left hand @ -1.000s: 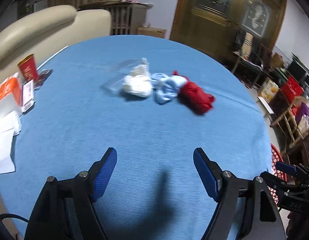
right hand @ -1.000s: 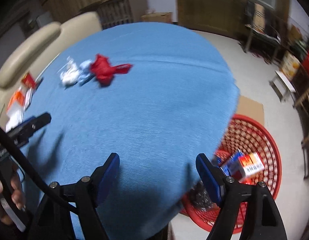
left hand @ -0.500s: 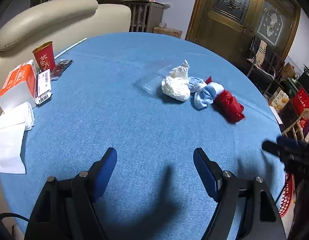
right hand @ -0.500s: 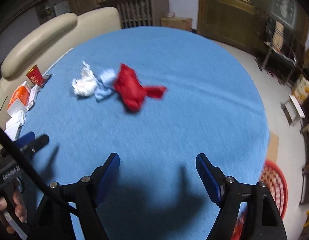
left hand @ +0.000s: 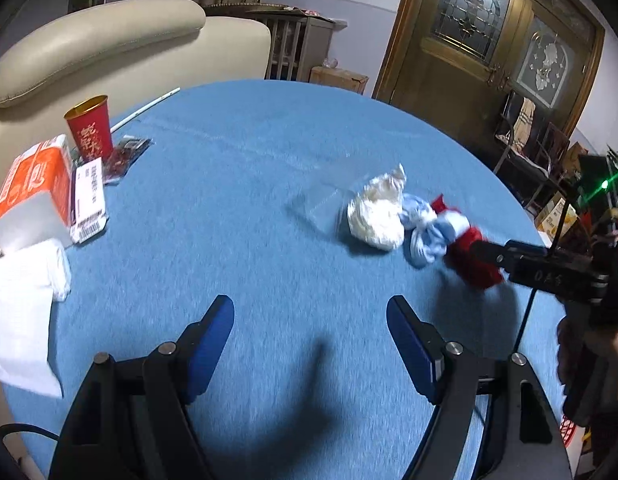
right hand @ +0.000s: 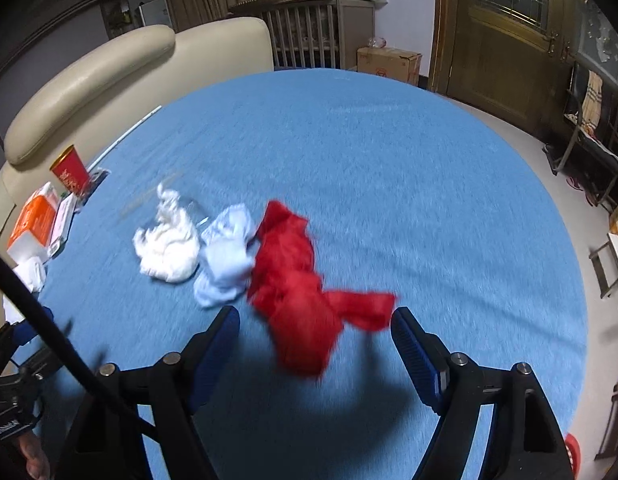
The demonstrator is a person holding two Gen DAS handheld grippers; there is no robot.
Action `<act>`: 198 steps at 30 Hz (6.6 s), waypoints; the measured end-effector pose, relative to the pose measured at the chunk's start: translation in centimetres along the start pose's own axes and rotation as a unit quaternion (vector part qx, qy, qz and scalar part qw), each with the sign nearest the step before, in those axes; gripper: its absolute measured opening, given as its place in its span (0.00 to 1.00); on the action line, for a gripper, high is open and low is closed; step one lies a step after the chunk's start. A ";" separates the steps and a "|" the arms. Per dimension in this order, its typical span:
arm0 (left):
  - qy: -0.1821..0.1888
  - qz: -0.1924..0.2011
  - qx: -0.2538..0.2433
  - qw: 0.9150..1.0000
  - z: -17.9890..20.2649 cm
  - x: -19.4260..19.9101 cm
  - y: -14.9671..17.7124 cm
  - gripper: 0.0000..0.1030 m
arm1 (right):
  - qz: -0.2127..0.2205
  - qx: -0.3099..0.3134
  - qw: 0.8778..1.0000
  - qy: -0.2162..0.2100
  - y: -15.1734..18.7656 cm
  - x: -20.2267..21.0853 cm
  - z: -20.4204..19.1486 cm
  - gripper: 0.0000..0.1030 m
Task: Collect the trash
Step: 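Grasp the red mesh bag with the right tool while the left tool grasps the clear plastic tray, then carry the red mesh bag and clear tray over the red basket with both tools, then open the right tool to drop the red mesh bag into the basket, then lower the clear plastic tray into the basket and open the left tool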
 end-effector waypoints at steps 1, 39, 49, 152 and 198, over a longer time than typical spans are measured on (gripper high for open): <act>0.002 0.001 -0.001 1.000 0.1 -0.1 -0.3 0.77 | 0.003 0.000 1.000 -0.006 -0.2 -0.5 0.1 0.78; 0.033 0.019 -0.018 0.999 -0.4 -4.1 -6.5 0.48 | 0.017 -0.024 0.998 -0.063 2.8 -0.3 2.6 0.25; -0.002 0.039 -0.009 0.999 -2.8 1.2 -2.3 0.48 | 0.037 -0.028 0.996 -0.071 6.1 3.9 1.2 0.23; 0.123 0.065 -0.208 0.968 24.0 13.4 6.5 0.48 | 0.165 -0.237 0.952 0.102 28.1 25.3 16.6 0.23; 0.180 0.003 -0.326 0.928 37.7 12.7 12.6 0.49 | 0.281 -0.308 0.902 0.115 30.6 34.1 21.2 0.81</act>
Point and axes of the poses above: each gripper's, at about its wrist camera, not at the fingertips, and x roughly against the way its jaws point, z to its right, y to its underside, the point moved 3 cm from there along -x, roughly the way its jaws point, and after that the axes turned 12 degrees about -y, right-handed, at the moved point
